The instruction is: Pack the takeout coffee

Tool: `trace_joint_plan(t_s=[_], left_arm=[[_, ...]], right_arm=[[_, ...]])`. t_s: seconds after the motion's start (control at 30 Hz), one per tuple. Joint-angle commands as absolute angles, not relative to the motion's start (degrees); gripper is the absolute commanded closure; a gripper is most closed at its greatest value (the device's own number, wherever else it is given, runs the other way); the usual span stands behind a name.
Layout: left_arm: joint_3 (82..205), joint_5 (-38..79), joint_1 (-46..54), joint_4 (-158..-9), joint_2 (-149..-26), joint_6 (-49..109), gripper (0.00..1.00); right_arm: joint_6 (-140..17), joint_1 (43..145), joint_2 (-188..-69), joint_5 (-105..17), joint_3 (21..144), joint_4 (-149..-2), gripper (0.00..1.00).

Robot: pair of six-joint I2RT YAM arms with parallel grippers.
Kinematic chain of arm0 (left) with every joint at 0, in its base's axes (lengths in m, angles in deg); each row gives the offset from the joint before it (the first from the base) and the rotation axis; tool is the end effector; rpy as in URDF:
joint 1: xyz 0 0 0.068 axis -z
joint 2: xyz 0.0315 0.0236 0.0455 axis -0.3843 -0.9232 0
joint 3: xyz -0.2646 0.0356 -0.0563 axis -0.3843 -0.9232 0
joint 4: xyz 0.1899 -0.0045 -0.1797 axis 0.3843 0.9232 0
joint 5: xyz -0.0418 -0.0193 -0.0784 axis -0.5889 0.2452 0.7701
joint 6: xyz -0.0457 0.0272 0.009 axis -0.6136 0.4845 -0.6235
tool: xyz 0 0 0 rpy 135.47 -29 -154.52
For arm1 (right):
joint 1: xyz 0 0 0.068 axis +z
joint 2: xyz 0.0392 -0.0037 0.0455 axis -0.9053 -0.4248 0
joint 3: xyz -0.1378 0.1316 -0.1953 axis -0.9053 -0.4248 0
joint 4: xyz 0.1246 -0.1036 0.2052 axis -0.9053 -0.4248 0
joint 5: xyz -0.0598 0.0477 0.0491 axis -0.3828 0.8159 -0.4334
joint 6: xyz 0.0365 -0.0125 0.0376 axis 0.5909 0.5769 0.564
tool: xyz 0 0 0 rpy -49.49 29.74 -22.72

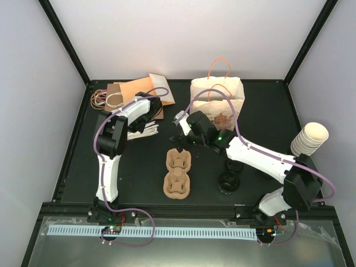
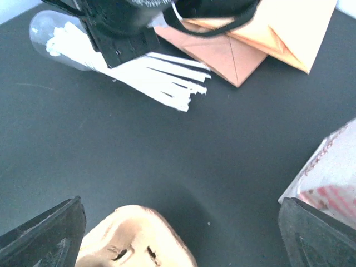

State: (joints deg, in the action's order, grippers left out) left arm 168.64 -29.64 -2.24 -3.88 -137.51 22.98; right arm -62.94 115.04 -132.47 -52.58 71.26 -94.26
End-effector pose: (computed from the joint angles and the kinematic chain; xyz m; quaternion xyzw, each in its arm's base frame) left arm 0.3739 -0.1134 0.1700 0.0606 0.9249 0.3752 0.0009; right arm 0.2124 0.2534 0.2766 -0.3386 0.8398 0.1893 0.3799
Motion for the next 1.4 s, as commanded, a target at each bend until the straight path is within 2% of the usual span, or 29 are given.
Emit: trace_joint_plan(t_s=[0.0,0.1,0.33,0.47,0.73,0.9,1.07,1.37], left_arm=[[166.9,-17.2,-1.4,-12.0,-136.6,21.4,0.98],[166.0,-16.7,-1.4,-12.5,-135.9,21.6,0.98],[164.7,-13.5,-1.4,-13.9,-134.1,22.3,0.98],[164.4,-12.5,-1.3,-14.2,-133.5,22.9,0.99],[160.0,-13.1,0.3,-15.9,-131.6,23.4,0.99],[156.8,-11.9,2.0,-17.2,-130.1,23.6,0.98],[153.5,-9.5,2.1,-18.4,-128.4,22.5,0.98],[149.2,-7.8,2.3,-19.3,-124.7,20.9,0.98]], right_arm=[[-66.9,114.9,-130.0,-51.9,69.3,-84.3,0.0],[-66.0,114.0,-131.1,-51.9,69.5,-84.9,0.0],[-72.7,109.9,-138.1,-35.4,73.7,-86.9,0.05],[-75.9,110.0,-143.0,-32.9,77.7,-89.2,0.08],[-74.8,110.0,-145.5,-31.7,77.8,-88.5,0.1],[-70.3,109.2,-147.1,-28.4,78.2,-89.1,0.11],[-63.4,108.4,-151.6,-23.7,82.8,-94.4,0.18],[-53.5,106.8,-151.3,-23.4,78.4,-87.6,0.26]])
